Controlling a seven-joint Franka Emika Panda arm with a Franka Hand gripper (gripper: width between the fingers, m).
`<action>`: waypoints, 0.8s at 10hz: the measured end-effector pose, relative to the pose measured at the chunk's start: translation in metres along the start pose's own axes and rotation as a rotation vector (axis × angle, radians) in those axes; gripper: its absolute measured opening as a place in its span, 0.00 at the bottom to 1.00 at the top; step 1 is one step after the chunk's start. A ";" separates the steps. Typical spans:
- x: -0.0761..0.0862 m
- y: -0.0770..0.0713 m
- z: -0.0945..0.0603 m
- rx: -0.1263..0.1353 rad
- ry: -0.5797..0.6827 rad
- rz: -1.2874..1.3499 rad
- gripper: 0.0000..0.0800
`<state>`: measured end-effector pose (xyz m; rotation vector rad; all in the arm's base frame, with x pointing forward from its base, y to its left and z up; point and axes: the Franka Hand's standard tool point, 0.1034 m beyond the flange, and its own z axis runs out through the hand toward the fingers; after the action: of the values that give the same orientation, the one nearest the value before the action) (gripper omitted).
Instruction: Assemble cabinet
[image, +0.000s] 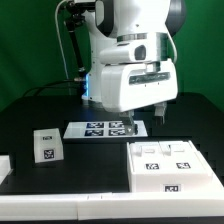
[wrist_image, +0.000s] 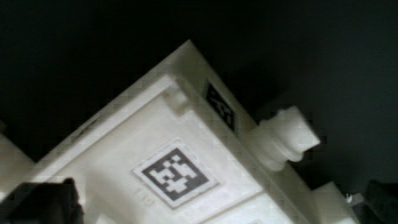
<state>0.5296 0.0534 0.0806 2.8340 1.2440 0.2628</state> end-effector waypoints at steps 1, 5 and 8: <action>0.001 -0.001 0.000 0.002 0.001 0.034 1.00; 0.005 -0.013 0.000 0.008 0.004 0.441 1.00; 0.006 -0.016 0.001 0.028 0.004 0.694 1.00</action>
Offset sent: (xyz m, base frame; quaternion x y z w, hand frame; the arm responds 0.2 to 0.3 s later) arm -0.0086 -0.0174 0.0044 -0.0855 -0.0290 0.2177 0.9718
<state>0.5221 0.0690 0.0786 3.1750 0.2153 0.2618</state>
